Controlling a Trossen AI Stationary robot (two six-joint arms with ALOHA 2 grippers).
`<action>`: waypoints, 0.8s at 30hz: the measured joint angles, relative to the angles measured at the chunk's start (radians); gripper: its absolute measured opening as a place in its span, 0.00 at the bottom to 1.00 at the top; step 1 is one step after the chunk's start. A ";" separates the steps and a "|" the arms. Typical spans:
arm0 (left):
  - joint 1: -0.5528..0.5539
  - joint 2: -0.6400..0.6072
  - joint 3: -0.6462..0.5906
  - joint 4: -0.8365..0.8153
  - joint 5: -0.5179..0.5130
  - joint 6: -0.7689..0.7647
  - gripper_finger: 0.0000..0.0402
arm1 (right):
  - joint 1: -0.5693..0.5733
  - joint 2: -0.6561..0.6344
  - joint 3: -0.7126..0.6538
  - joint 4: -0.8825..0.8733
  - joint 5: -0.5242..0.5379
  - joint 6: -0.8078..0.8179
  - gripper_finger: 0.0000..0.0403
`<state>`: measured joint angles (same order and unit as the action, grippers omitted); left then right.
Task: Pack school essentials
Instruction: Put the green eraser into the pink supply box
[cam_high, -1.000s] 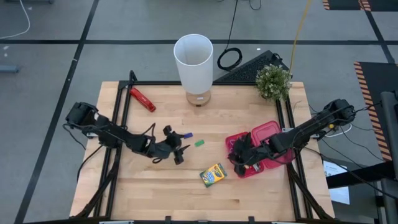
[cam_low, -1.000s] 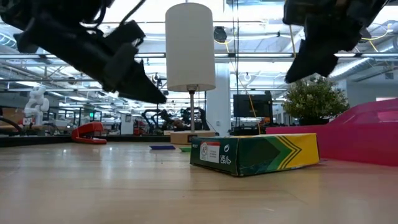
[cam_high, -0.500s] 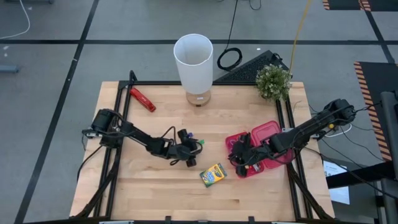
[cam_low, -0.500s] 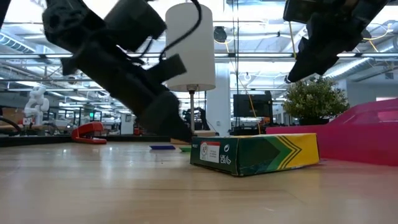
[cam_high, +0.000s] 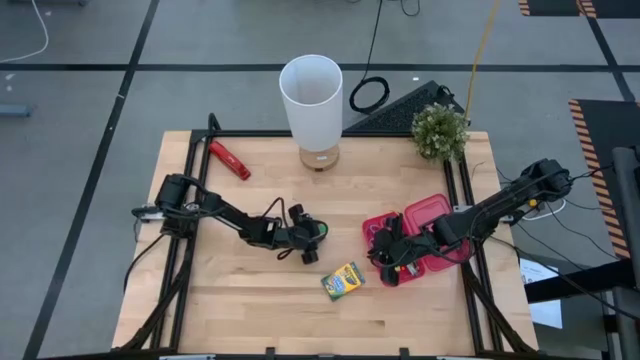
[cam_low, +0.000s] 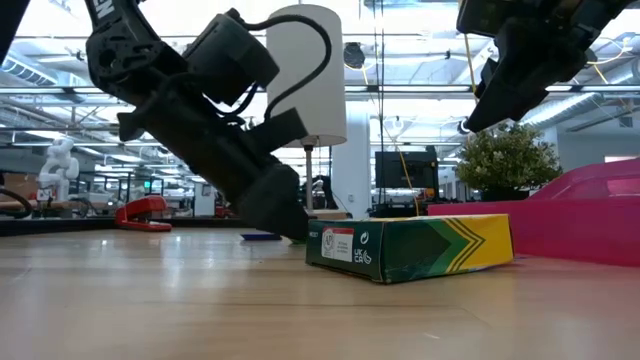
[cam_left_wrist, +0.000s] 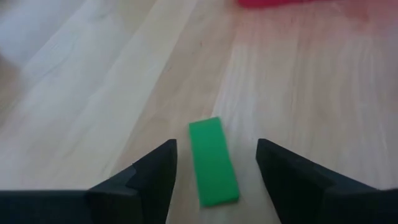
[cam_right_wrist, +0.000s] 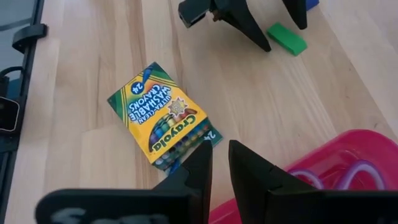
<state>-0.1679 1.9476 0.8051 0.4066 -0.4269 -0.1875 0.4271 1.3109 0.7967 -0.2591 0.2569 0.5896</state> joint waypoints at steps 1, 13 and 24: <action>-0.001 0.007 0.000 0.008 -0.001 -0.003 0.55 | 0.000 0.000 0.000 0.000 0.000 0.000 0.11; -0.001 0.010 0.002 -0.012 0.009 -0.006 0.26 | 0.000 0.000 0.000 0.002 0.001 0.000 0.11; -0.010 0.009 0.000 -0.016 0.000 0.013 0.21 | 0.000 0.000 0.000 0.005 0.008 0.000 0.11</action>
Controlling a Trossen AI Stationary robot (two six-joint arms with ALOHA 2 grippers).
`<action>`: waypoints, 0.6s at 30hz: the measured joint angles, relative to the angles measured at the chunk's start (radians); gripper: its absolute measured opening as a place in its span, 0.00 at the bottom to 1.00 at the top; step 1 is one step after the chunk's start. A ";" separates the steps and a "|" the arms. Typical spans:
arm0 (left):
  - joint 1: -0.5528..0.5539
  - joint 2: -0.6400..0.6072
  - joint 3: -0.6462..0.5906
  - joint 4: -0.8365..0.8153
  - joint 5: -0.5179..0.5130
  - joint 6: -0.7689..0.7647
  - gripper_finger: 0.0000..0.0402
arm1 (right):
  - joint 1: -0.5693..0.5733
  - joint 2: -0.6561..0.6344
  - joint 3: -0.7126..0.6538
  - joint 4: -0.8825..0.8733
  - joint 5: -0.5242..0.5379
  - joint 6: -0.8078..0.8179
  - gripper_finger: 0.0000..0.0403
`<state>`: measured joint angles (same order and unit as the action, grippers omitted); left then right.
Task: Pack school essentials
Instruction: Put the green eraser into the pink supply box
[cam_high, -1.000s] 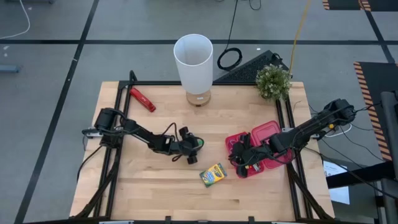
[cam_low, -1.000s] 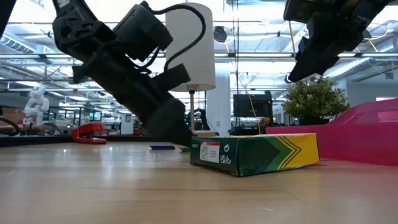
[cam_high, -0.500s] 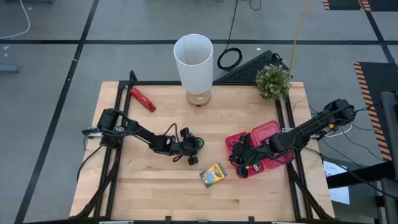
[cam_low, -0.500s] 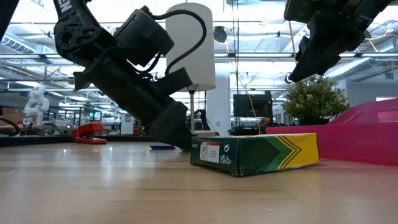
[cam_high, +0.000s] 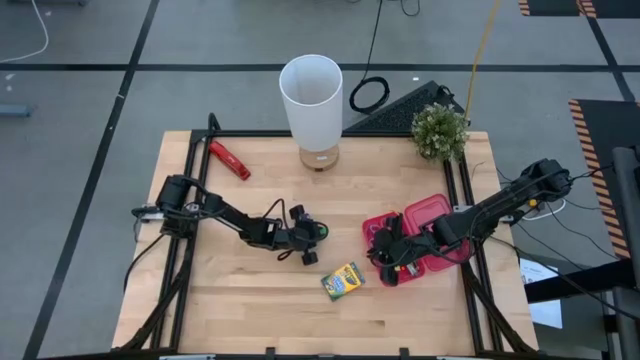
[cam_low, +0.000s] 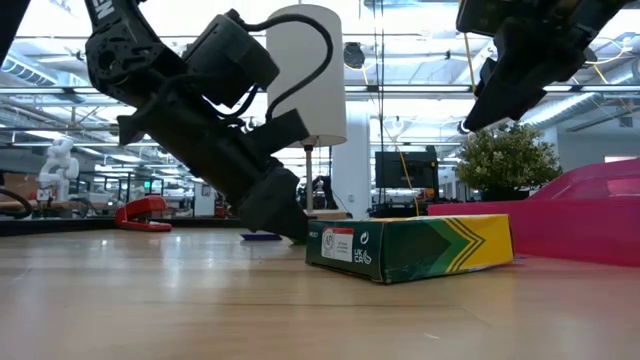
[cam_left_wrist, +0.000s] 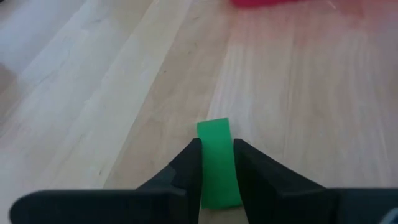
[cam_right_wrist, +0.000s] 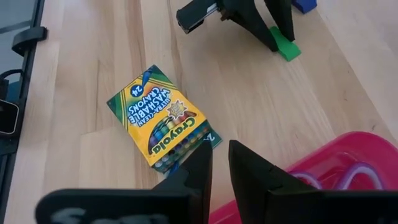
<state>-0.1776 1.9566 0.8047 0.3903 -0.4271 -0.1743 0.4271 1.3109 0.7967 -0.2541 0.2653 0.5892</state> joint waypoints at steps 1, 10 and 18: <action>-0.003 -0.005 0.000 -0.001 0.000 0.004 0.21 | 0.000 0.000 0.000 0.002 0.006 0.000 0.11; -0.070 -0.119 -0.005 -0.046 0.048 0.006 0.21 | 0.009 0.008 0.000 0.139 0.076 -0.208 0.12; -0.134 -0.274 -0.003 -0.118 0.047 0.009 0.21 | 0.031 0.095 -0.001 0.366 0.076 -0.398 0.22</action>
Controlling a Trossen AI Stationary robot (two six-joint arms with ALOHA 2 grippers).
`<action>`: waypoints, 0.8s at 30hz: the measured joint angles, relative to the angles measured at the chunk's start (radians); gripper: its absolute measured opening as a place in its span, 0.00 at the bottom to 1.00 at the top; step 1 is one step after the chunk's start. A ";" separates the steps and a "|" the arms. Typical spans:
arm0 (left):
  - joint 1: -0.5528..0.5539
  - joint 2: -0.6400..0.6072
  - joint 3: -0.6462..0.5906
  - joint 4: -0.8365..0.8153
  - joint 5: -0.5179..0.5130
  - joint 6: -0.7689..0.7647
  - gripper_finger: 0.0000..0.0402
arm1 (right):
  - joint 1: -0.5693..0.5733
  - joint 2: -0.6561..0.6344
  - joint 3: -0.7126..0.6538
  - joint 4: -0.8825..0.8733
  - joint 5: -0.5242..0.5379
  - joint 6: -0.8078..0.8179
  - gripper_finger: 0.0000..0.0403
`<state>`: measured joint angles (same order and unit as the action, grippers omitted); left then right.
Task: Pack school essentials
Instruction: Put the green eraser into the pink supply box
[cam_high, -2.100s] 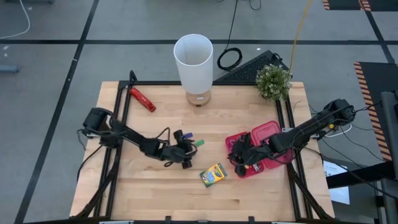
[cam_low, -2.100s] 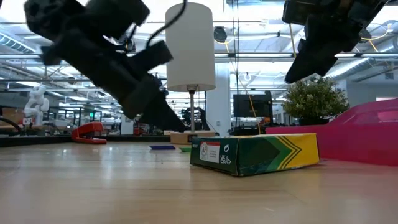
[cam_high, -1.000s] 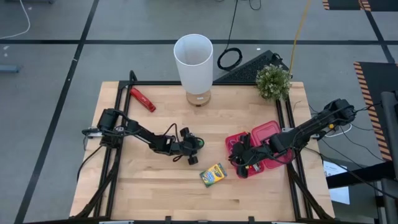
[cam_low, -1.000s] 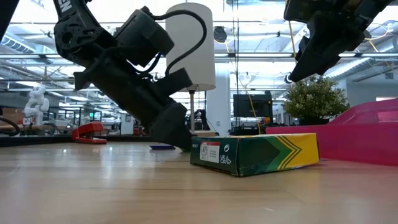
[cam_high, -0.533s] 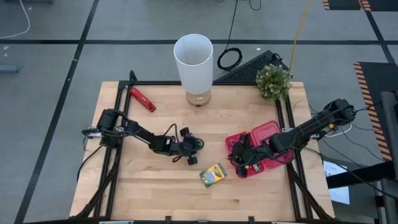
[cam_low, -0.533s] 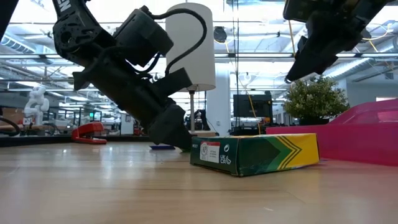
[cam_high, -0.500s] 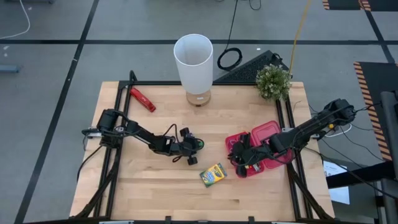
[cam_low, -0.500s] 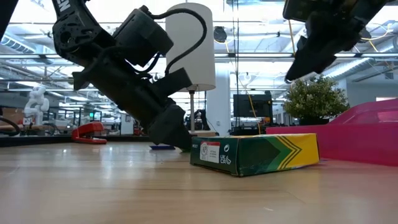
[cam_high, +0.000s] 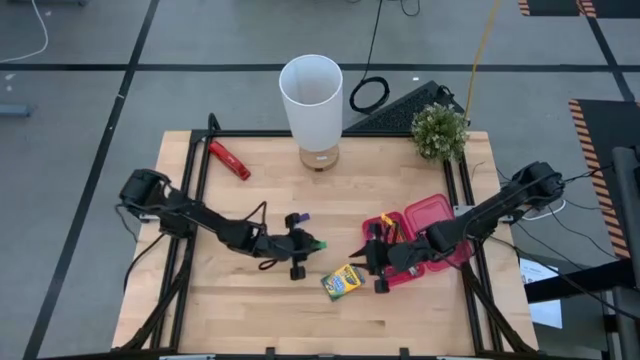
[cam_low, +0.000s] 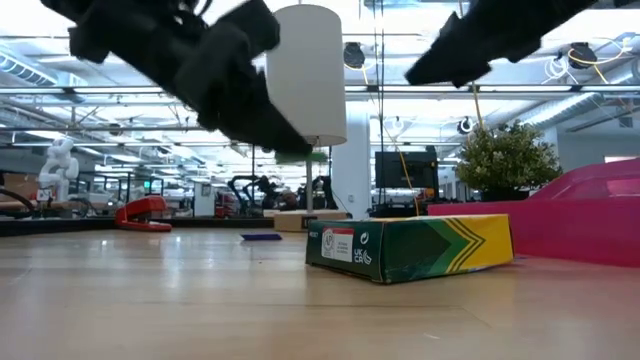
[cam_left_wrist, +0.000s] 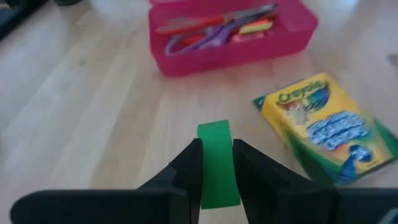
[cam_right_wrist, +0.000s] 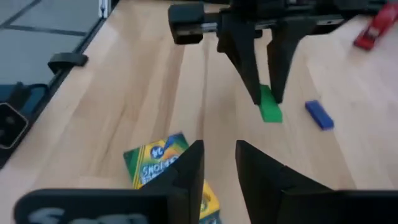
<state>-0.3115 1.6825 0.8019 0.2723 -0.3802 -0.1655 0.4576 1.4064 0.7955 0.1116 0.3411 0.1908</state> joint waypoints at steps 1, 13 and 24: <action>-0.005 -0.015 0.000 -0.007 -0.001 0.000 0.21 | 0.000 0.009 0.000 0.017 0.000 -0.024 0.23; -0.057 -0.120 0.001 0.021 0.185 -0.058 0.21 | 0.063 0.160 0.000 0.433 0.000 -0.722 0.39; -0.070 -0.122 0.001 0.065 0.250 -0.081 0.21 | 0.060 0.340 0.183 0.404 0.114 -0.908 0.37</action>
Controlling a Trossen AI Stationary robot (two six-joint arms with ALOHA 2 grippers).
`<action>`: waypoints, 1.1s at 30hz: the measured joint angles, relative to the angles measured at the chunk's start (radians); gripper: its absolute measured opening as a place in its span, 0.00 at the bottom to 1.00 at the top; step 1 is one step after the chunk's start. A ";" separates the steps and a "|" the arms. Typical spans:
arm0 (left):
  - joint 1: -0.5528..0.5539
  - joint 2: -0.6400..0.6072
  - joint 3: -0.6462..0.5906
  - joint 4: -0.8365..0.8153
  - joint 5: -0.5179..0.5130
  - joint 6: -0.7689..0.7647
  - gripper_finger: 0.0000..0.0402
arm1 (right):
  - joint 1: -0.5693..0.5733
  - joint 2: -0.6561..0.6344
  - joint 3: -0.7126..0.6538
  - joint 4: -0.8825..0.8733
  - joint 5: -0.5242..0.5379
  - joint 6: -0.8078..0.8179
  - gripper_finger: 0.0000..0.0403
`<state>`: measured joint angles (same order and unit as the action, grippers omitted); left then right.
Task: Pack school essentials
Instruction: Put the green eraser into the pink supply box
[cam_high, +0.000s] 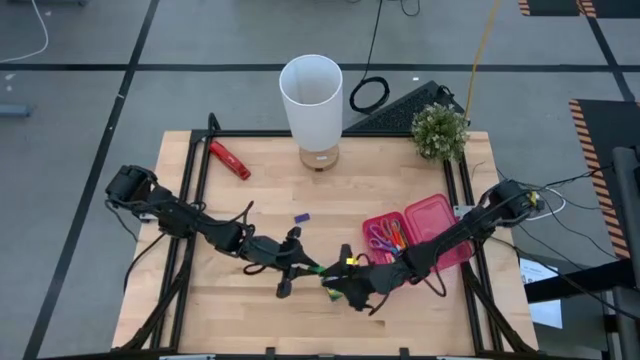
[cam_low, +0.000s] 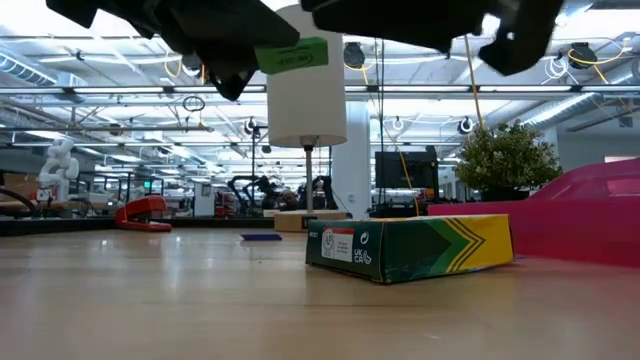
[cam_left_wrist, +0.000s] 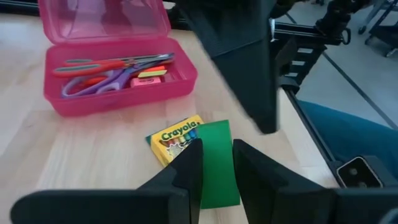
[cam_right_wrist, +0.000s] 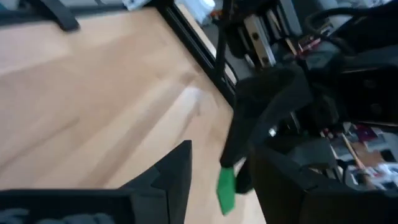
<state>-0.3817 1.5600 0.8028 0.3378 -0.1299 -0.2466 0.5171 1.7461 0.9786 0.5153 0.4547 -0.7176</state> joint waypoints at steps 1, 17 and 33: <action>-0.003 0.000 0.000 0.001 0.002 0.000 0.21 | 0.000 0.007 0.012 -0.013 0.019 -0.004 0.36; -0.013 0.000 0.000 0.034 0.055 0.005 0.21 | 0.000 0.014 0.030 -0.064 0.041 -0.002 0.24; -0.014 -0.001 0.001 0.067 0.043 0.001 0.26 | 0.000 0.014 0.029 -0.077 -0.016 0.104 0.03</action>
<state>-0.3953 1.5593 0.8036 0.4044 -0.0873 -0.2461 0.5169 1.7599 1.0080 0.4386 0.4385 -0.6136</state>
